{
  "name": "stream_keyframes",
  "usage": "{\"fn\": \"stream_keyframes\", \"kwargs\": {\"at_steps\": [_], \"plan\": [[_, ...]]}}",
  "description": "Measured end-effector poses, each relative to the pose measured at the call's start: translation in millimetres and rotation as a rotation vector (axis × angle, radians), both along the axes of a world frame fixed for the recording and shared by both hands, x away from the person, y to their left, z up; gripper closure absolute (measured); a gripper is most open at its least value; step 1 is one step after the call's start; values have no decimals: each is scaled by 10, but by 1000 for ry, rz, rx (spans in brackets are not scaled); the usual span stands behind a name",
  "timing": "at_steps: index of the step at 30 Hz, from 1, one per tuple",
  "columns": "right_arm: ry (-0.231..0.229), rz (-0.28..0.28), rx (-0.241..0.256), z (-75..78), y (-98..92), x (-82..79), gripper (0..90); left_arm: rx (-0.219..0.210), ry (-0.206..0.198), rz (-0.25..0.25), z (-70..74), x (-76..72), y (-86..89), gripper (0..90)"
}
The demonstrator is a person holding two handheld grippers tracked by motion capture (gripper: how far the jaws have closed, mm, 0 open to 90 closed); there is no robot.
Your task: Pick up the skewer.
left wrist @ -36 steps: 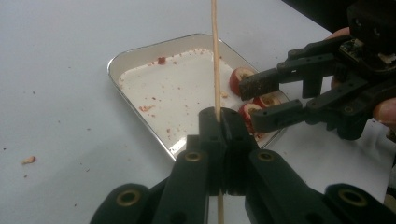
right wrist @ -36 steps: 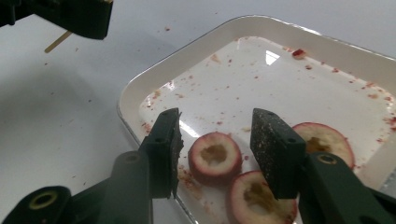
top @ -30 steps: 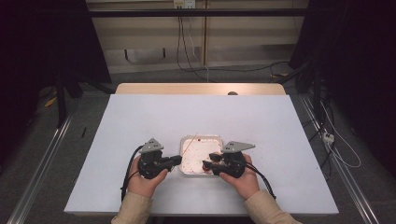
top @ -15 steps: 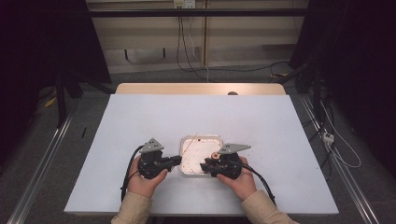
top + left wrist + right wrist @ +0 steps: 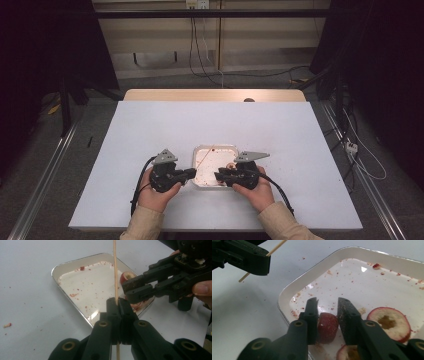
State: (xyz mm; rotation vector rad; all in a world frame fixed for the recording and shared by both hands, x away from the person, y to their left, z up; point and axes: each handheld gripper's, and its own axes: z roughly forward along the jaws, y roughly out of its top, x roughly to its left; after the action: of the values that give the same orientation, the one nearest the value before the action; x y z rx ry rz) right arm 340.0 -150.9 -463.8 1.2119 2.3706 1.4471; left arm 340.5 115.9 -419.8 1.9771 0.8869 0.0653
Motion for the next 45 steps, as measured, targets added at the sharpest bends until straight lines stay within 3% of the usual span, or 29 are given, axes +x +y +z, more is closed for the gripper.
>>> {"fn": "stream_keyframes", "kwargs": {"at_steps": [3,7,16,26,33,38,45], "plan": [[12,-22,3,-15,3,28,579,-2,3,0,-2,4,11,889],[7,-44,20,47,-64,13,589,-1,1,3,2,2,17,889],[22,-85,7,102,-235,-91,820,2,-6,10,13,-5,22,888],[10,-71,-1,48,-113,5,874,3,-7,8,8,2,20,888],[-3,-69,3,24,18,98,807,-2,-7,11,11,0,24,888],[13,-92,24,59,10,37,722,1,-7,13,9,1,35,888],[78,-102,61,-10,49,71,656,2,-8,13,12,1,31,888]]}}
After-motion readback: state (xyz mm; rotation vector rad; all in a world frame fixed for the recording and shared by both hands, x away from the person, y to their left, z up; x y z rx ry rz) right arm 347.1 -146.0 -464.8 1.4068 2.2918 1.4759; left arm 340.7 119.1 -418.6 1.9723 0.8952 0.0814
